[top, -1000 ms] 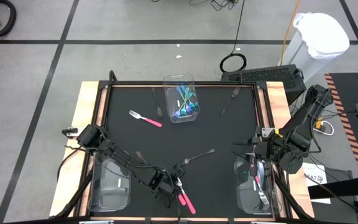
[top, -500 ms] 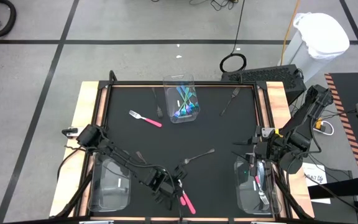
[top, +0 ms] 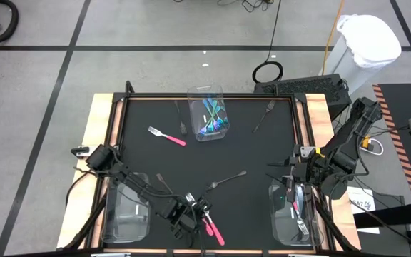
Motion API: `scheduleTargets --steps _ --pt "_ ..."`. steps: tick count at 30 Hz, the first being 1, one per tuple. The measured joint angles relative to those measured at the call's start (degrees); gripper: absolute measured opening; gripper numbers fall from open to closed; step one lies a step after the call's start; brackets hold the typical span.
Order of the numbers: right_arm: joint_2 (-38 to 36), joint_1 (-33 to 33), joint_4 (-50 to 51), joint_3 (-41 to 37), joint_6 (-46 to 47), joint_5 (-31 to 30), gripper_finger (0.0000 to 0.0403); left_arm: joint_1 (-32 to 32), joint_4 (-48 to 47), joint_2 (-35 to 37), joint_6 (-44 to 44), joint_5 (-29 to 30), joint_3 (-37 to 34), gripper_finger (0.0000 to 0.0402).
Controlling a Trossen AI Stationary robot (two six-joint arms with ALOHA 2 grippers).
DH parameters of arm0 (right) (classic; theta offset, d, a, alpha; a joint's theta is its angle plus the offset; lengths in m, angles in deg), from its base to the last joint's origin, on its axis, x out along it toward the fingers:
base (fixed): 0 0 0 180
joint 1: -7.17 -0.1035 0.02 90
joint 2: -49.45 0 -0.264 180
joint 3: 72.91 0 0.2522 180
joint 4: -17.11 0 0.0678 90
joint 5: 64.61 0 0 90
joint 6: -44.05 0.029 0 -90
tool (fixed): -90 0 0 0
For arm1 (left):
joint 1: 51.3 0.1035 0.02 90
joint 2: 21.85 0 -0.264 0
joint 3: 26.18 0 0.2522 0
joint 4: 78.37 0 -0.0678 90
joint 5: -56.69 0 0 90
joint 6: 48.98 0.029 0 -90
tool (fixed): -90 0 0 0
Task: Sort silverware by color (type)
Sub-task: Put the pink fork into the bottom right transparent bin
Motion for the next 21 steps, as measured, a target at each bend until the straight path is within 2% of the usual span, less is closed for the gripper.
scheduleTargets --steps 4,7,16,21 --pt "0.02 0.00 -0.02 0.00 0.00 0.00 0.0137 0.32 2.40 0.00 -0.08 -0.52 -1.70 0.0172" --pt "0.02 0.00 -0.02 0.00 0.00 0.00 0.0137 1.13 4.37 0.00 -1.08 -2.81 -3.94 0.0173" --pt "0.02 0.00 -0.02 0.00 0.00 0.00 0.0137 3.11 5.47 0.01 -1.70 -3.12 -9.15 0.0173" --pt "0.02 0.00 -0.02 0.00 0.00 0.00 0.0137 3.45 9.40 0.33 -1.68 -6.00 -11.40 0.0173"
